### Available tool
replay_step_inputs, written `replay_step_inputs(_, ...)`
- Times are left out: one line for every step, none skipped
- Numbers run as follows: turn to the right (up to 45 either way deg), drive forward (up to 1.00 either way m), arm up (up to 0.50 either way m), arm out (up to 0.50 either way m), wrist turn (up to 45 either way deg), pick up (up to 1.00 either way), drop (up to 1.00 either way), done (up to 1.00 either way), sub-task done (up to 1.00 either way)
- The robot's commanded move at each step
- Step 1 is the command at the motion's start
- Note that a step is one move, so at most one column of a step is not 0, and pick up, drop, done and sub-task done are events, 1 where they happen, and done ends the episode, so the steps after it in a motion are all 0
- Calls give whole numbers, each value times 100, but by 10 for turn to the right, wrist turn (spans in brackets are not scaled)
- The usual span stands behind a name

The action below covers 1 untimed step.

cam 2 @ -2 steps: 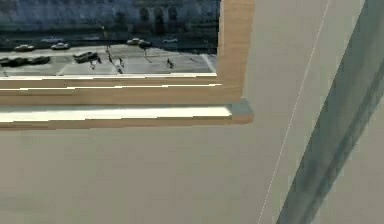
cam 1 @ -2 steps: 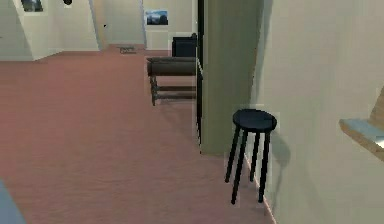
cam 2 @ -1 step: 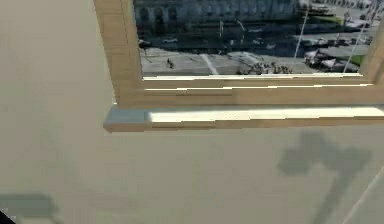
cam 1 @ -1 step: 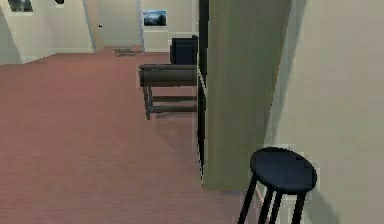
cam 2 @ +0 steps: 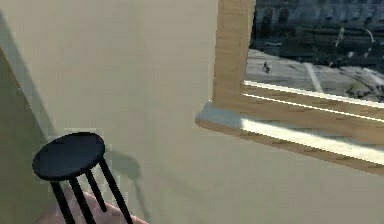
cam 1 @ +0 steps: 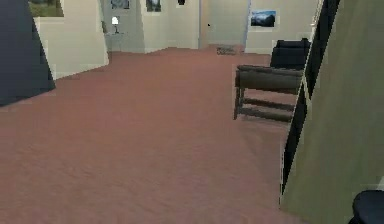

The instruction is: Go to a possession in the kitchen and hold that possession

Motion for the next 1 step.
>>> replay_step_inputs(0,5,0,0,0,0,0,0,0)
